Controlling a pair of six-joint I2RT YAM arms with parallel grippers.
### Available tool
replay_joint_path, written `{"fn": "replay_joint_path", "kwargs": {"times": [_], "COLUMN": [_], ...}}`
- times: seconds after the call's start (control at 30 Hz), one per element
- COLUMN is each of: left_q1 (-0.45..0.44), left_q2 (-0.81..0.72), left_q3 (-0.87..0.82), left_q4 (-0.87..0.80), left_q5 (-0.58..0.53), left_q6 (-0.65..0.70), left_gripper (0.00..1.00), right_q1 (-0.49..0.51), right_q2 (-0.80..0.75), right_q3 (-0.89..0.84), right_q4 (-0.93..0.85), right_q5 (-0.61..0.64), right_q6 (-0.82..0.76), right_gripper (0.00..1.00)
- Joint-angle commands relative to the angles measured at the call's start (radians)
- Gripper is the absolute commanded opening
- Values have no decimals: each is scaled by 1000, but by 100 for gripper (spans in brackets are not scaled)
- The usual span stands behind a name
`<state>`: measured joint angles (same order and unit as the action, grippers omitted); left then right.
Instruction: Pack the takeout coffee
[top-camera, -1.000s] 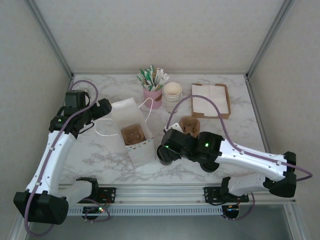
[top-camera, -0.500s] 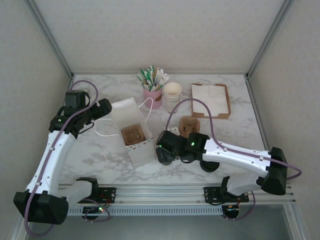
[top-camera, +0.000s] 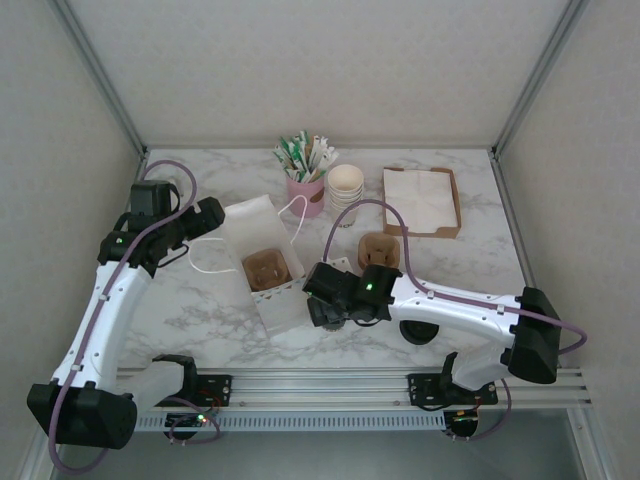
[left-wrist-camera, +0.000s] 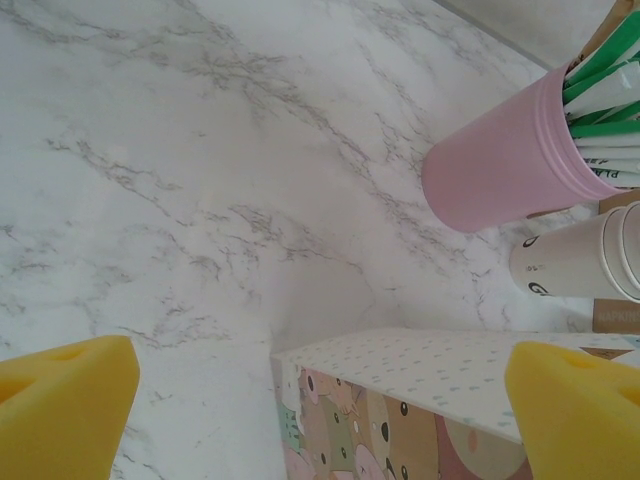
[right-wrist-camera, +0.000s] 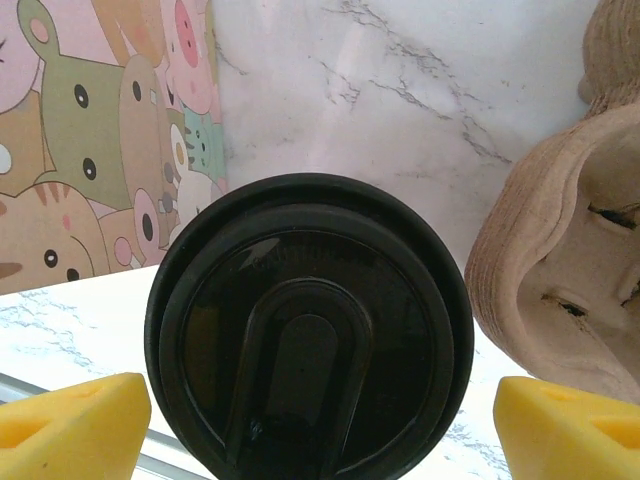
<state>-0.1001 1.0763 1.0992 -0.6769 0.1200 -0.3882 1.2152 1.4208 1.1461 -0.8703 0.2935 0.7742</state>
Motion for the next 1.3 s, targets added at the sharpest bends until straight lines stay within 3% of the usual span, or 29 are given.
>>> {"fn": "replay_joint_path", "kwargs": {"times": [0.0, 1.27], "left_q1": [8, 8], "left_q2": [2, 15], "left_q3": [-9, -7], "left_q4": [-41, -42], "left_q5": [18, 30], "left_q6": [20, 26], "left_gripper": [95, 95], "right_q1": [-7, -7], "right_q2": [11, 95], "right_q3": [32, 41], "right_q4": [13, -11], "right_q5": [13, 59], "right_q6": [14, -5], "right_gripper": [89, 76]}}
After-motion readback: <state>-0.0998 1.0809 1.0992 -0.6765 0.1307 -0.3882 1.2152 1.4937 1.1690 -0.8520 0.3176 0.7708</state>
